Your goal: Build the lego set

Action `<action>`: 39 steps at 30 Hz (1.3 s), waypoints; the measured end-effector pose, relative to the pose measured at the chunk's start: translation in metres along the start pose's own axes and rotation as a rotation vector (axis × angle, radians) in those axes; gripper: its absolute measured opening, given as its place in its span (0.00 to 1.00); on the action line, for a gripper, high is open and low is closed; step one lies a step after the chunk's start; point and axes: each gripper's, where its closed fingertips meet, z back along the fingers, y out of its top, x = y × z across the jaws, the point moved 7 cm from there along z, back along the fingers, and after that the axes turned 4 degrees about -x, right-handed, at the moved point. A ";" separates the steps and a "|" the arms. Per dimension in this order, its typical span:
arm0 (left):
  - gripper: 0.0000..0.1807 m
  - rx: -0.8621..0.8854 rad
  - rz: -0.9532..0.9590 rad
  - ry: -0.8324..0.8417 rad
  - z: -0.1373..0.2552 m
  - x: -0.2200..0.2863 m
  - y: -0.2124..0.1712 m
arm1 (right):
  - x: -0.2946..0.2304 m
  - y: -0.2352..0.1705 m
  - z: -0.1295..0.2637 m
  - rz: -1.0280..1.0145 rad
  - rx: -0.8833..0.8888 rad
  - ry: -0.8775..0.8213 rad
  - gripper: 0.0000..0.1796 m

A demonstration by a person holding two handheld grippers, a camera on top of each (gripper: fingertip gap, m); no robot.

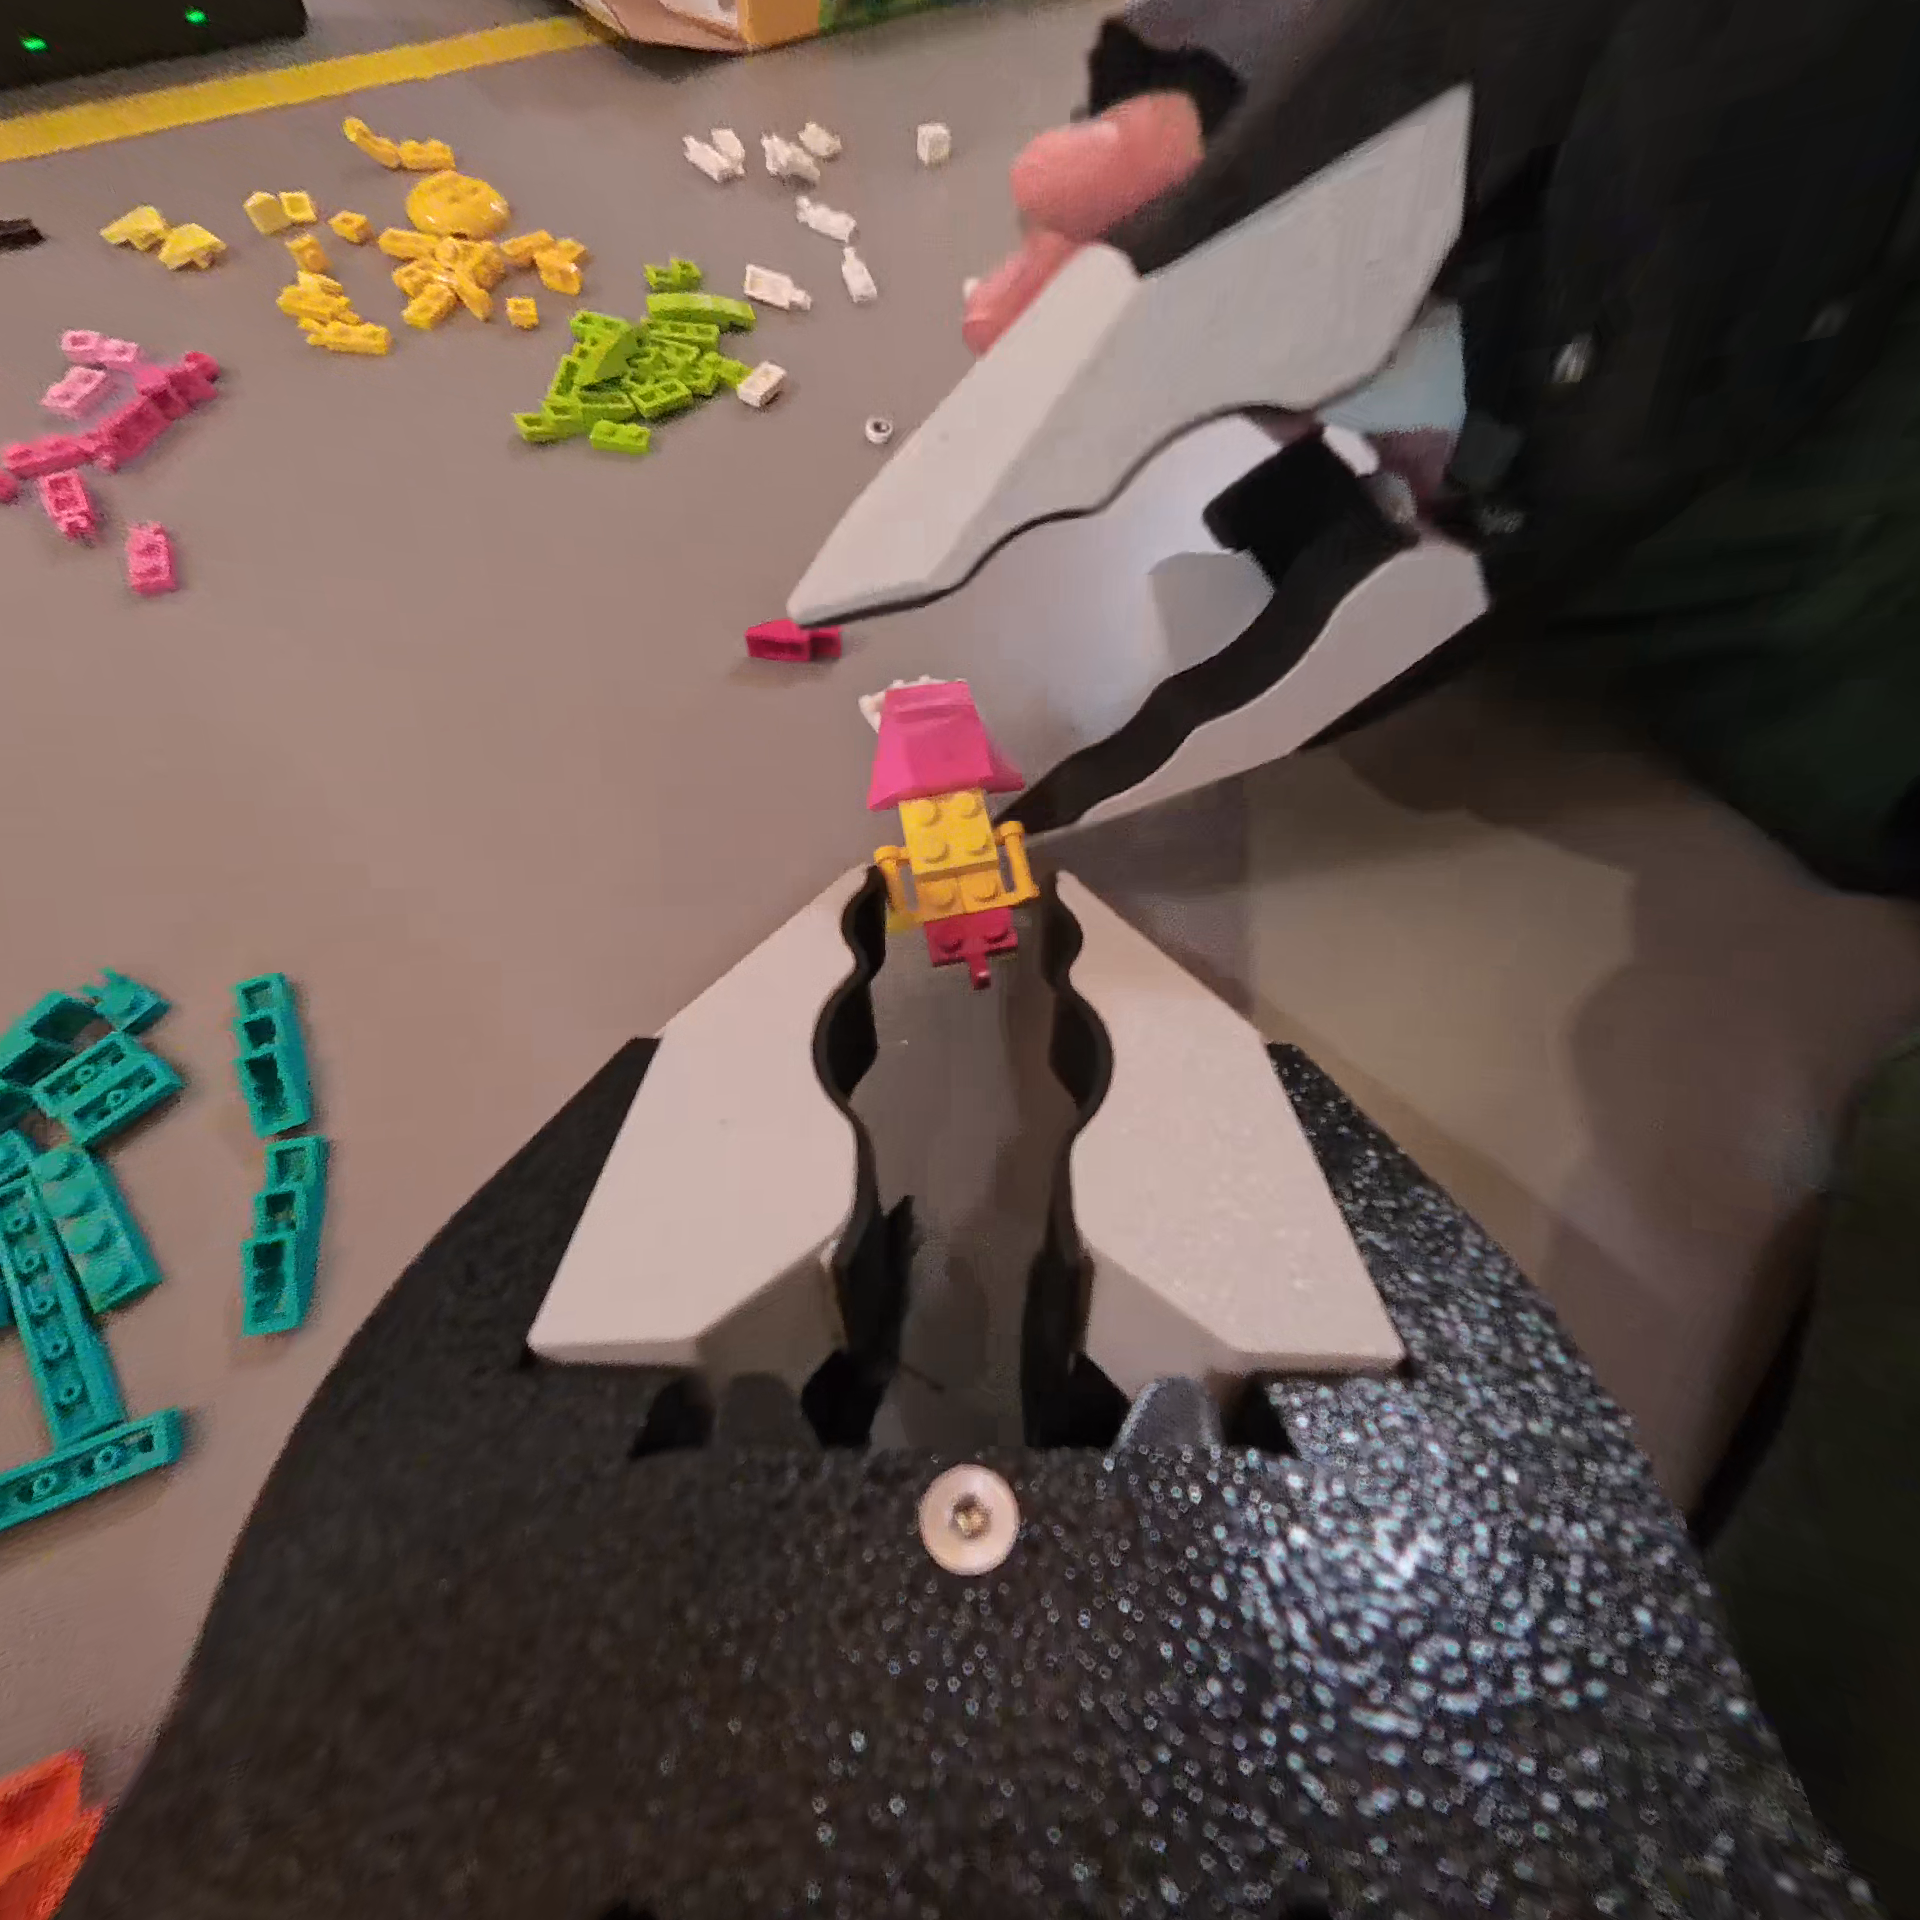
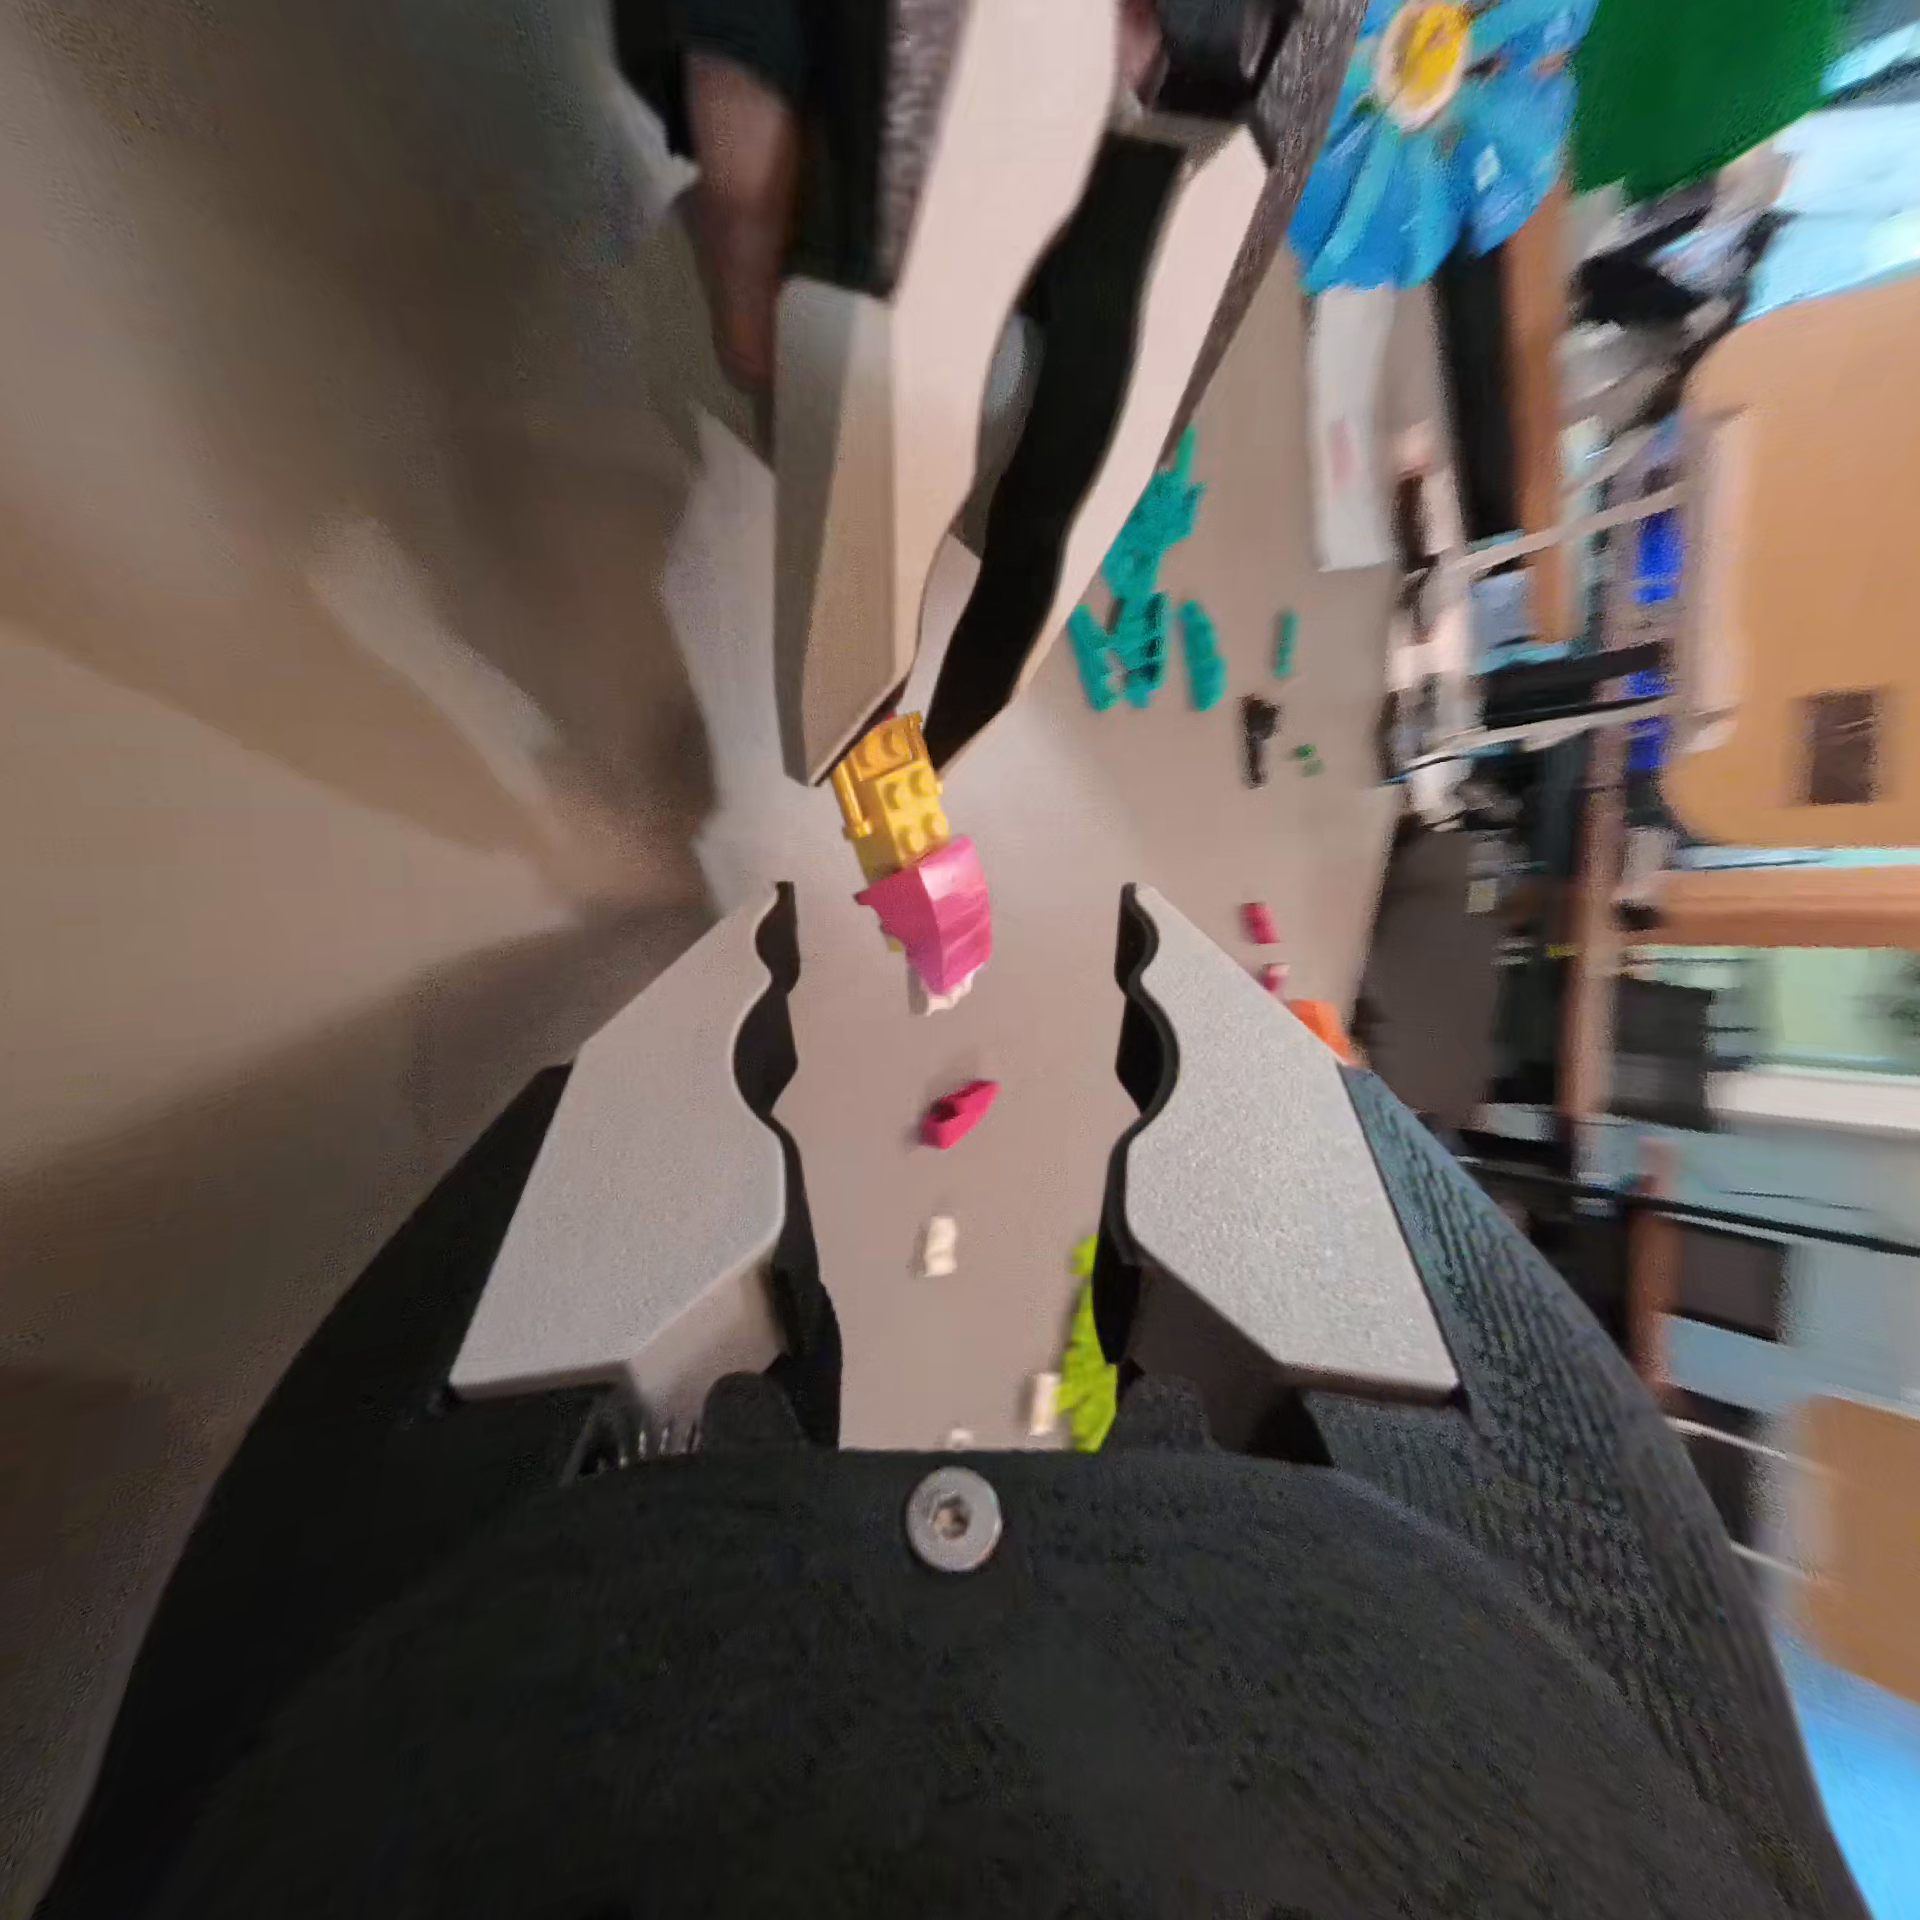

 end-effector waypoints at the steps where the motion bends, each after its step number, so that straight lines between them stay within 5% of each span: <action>1: 0.15 0.012 0.016 -0.013 0.003 -0.001 0.001 | 0.000 0.002 -0.001 0.043 -0.007 -0.053 0.33; 10: 0.15 0.071 0.093 -0.091 0.012 -0.002 0.004 | -0.007 0.009 -0.008 0.293 -0.084 -0.258 0.10; 17: 0.15 0.070 0.117 -0.109 0.010 -0.003 0.002 | -0.006 0.009 -0.010 0.221 -0.116 -0.221 0.08; 21: 0.21 0.097 -0.050 -0.037 0.008 0.003 0.002 | -0.006 0.005 -0.012 0.097 -0.125 -0.127 0.09; 25: 0.30 0.090 -0.413 0.163 0.006 0.014 0.002 | -0.003 0.002 -0.011 -0.056 -0.086 -0.022 0.09; 32: 0.06 0.109 -0.658 0.319 0.004 0.019 0.003 | -0.002 0.007 -0.006 -0.194 -0.010 0.090 0.09; 39: 0.05 0.127 -0.587 0.324 0.004 0.017 0.001 | 0.000 0.009 -0.006 -0.223 -0.056 0.121 0.09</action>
